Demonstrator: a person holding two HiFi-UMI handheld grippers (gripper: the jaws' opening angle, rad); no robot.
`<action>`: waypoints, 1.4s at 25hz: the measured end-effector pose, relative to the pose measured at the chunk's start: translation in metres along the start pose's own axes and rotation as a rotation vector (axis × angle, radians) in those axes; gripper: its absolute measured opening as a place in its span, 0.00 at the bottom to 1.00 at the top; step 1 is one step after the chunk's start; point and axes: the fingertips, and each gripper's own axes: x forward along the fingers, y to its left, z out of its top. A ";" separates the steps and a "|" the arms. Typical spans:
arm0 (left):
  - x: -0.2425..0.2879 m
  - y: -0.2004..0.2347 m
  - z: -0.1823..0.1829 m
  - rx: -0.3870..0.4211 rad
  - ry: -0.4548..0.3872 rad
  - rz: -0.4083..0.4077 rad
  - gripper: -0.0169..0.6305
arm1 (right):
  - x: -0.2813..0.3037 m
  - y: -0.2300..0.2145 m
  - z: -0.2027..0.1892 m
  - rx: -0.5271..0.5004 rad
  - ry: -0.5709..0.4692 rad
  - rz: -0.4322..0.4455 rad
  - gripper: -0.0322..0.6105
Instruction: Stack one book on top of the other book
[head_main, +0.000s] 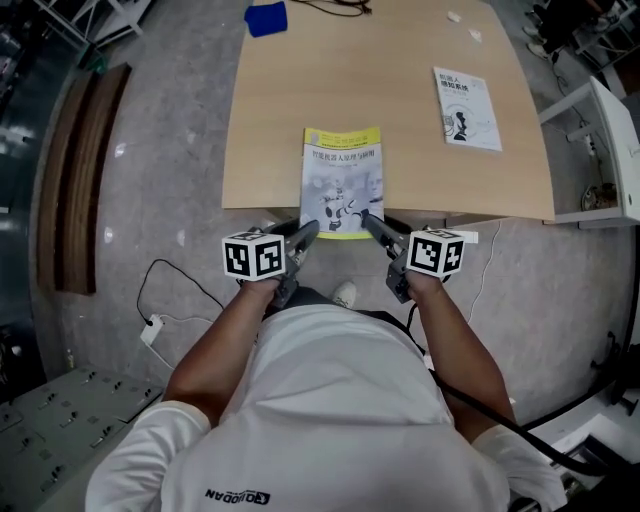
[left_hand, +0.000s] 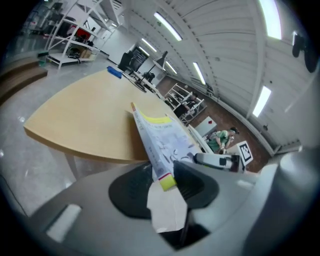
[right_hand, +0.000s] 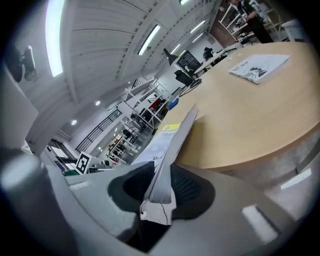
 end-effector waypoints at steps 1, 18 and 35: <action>0.003 -0.007 0.001 0.017 0.000 -0.001 0.25 | -0.007 -0.001 0.002 -0.007 -0.007 -0.006 0.21; 0.078 -0.126 0.032 0.240 -0.006 -0.109 0.26 | -0.131 -0.034 0.063 -0.105 -0.212 -0.152 0.21; 0.249 -0.185 0.115 0.272 0.024 -0.175 0.26 | -0.182 -0.170 0.189 -0.104 -0.149 -0.272 0.21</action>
